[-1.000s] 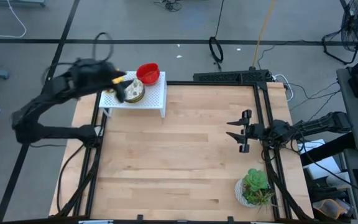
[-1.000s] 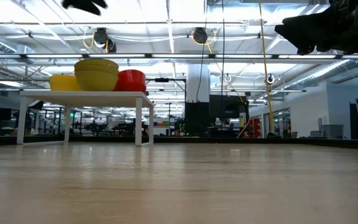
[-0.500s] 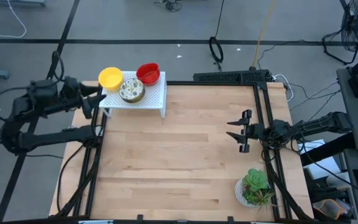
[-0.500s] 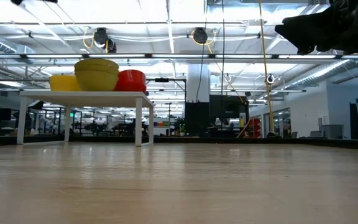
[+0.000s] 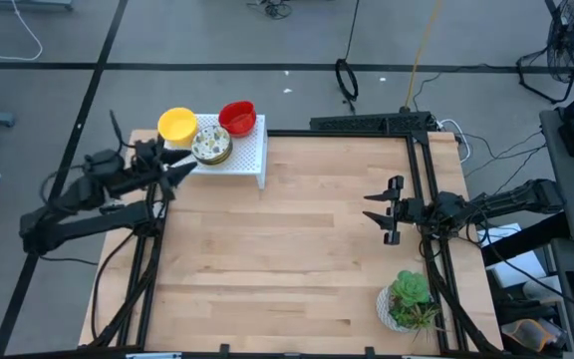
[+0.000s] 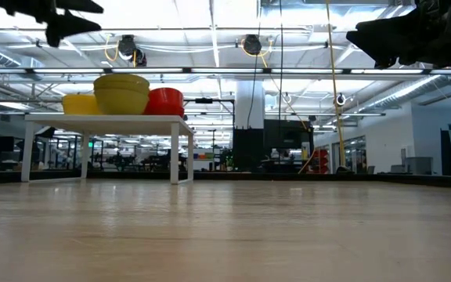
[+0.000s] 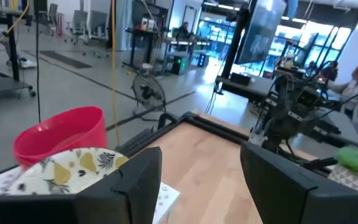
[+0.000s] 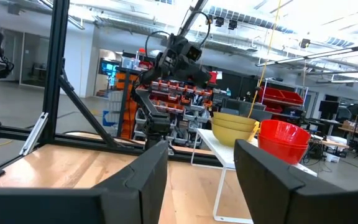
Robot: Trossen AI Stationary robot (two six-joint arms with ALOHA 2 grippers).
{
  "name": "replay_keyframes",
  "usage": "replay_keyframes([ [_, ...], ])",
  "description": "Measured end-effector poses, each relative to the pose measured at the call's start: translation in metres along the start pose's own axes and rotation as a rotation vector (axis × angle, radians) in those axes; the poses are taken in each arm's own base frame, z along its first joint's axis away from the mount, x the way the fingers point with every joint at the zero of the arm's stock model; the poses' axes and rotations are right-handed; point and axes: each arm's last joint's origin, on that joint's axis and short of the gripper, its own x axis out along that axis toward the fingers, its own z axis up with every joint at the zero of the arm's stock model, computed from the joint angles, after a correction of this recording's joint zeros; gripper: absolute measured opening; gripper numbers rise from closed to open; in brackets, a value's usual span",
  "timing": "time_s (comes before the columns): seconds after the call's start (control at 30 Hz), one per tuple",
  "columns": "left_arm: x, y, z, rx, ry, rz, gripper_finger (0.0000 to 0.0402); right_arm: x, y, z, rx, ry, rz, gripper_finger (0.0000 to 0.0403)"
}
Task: Pick & Place Mini bowls
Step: Return to Home Position
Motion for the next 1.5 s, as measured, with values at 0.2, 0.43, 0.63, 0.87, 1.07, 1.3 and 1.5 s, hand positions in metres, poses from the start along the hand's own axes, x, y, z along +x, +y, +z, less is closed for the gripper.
replay_keyframes([
  [0.2, 0.021, 0.007, -0.034, -0.02, -0.048, -0.009, 0.0223, 0.0, 0.0, 0.0, 0.0, 0.0, 0.0, 0.0171],
  [0.43, 0.037, 0.013, -0.078, -0.067, -0.101, -0.053, 0.0223, 0.0, 0.0, 0.0, 0.0, 0.0, 0.0, 0.0171],
  [0.63, 0.04, 0.013, -0.108, -0.081, -0.152, -0.125, 0.0223, 0.0, 0.0, 0.0, 0.0, 0.0, 0.0, 0.0171],
  [0.87, 0.039, 0.009, -0.128, -0.084, -0.142, -0.189, 0.0223, 0.0, 0.0, 0.0, 0.0, 0.0, 0.0, 0.0171],
  [1.07, 0.038, 0.004, -0.128, -0.039, -0.144, -0.225, 0.0223, 0.0, 0.0, 0.0, 0.0, 0.0, 0.0, 0.0171],
  [1.3, 0.039, 0.005, -0.129, -0.041, -0.141, -0.165, 0.0223, 0.0, 0.0, 0.0, 0.0, 0.0, 0.0, 0.0171],
  [1.5, 0.04, 0.012, -0.133, -0.021, -0.131, 0.024, 0.0223, 0.0, 0.0, 0.0, 0.0, 0.0, 0.0, 0.0171],
])
